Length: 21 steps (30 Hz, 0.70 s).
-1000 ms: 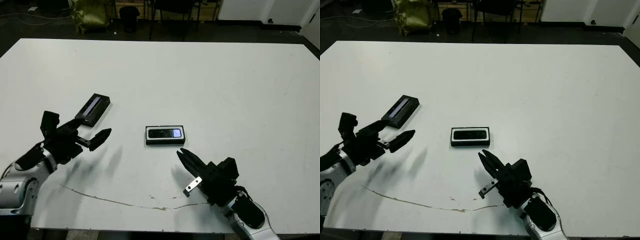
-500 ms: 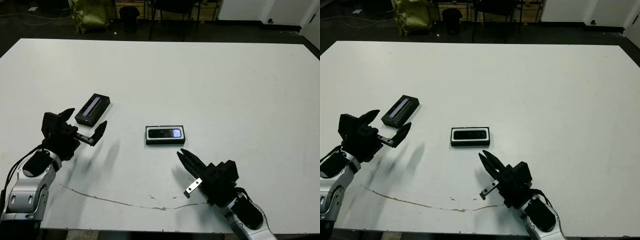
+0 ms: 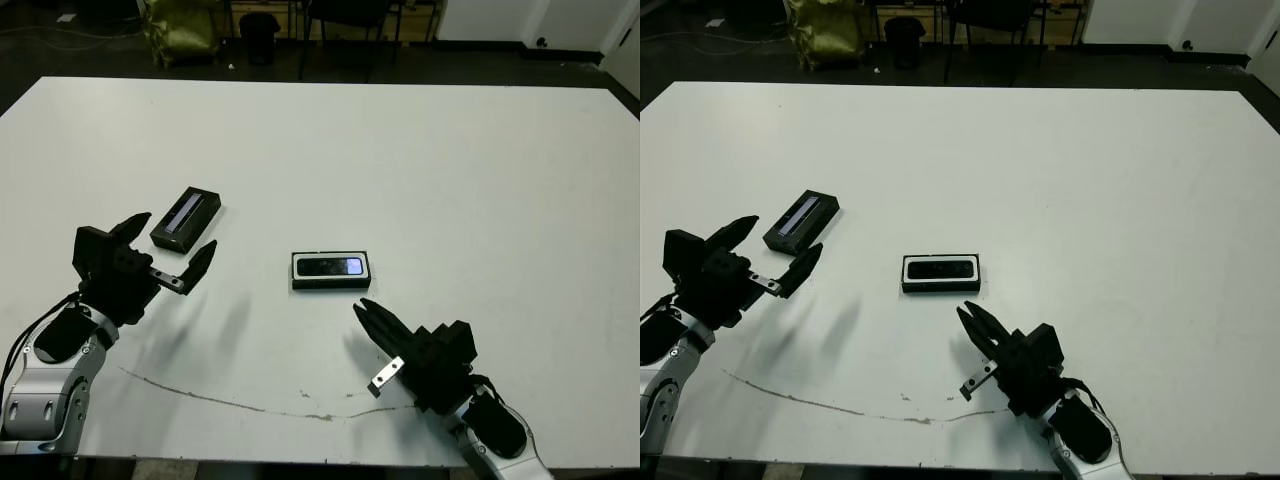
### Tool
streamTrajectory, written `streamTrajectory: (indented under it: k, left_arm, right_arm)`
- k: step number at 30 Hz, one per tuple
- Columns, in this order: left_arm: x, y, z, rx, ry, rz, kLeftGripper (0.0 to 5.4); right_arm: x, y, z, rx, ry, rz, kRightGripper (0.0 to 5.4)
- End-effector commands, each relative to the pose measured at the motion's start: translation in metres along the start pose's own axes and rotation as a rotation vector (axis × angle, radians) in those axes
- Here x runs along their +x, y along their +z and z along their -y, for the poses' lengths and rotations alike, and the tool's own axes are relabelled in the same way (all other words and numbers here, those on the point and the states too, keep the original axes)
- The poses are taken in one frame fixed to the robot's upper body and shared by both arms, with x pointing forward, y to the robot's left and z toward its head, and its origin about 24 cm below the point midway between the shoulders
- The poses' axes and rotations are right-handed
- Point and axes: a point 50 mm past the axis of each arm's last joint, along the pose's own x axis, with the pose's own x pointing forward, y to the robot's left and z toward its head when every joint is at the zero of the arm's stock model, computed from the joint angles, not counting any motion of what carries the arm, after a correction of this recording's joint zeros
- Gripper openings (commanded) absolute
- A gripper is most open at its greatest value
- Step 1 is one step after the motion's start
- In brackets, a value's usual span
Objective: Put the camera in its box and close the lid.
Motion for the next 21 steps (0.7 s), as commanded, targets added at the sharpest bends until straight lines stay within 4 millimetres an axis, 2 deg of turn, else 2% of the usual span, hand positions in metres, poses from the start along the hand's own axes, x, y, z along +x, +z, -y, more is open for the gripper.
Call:
streamTrajectory:
  k: [1,12,21]
  left_arm:
    - [0.001,-0.009,-0.008,0.011,0.016,-0.058,5.38]
    - [0.011,-0.015,-0.015,0.001,0.030,-0.092,5.38]
    - [0.020,-0.016,-0.013,0.014,0.026,-0.087,5.38]
  right_arm:
    - [-0.003,-0.004,0.003,0.004,-0.008,-0.041,0.00]
    - [-0.003,0.002,0.004,-0.002,-0.003,-0.030,0.00]
    - [-0.004,0.005,0.005,-0.011,-0.016,-0.038,0.00]
